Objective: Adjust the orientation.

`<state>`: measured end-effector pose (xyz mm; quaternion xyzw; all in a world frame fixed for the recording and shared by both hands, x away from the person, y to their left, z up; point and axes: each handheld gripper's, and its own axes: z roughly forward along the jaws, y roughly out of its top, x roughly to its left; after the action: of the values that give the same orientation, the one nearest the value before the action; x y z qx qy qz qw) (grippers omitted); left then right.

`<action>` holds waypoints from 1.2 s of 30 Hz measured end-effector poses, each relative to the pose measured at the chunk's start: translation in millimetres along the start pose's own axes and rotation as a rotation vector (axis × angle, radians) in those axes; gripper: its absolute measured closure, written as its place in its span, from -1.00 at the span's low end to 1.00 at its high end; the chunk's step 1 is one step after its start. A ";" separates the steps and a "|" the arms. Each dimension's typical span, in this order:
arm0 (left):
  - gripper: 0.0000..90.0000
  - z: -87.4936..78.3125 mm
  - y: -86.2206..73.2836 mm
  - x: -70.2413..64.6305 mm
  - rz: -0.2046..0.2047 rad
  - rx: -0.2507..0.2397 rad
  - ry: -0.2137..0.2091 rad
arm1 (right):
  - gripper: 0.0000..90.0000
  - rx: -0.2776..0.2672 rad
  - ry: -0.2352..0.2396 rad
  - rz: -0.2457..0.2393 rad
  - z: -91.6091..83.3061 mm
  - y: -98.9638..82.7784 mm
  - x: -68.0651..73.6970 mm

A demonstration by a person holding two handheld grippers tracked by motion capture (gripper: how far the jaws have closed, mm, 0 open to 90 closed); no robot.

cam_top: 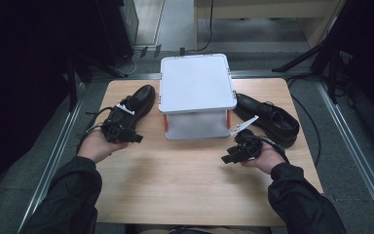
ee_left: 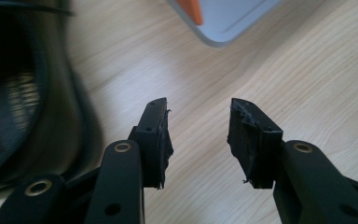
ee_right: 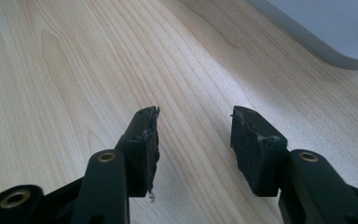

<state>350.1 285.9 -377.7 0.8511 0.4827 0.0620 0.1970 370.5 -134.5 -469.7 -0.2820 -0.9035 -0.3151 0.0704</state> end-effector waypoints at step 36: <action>0.55 6.7 26.2 69.8 -0.003 0.239 0.028 | 0.16 0.015 -0.025 0.001 -4.5 -11.8 0.7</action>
<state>409.7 331.1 -379.5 0.8668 0.4906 0.0155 0.0876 363.2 -144.5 -472.2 -0.2859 -0.9065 -0.3048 0.0611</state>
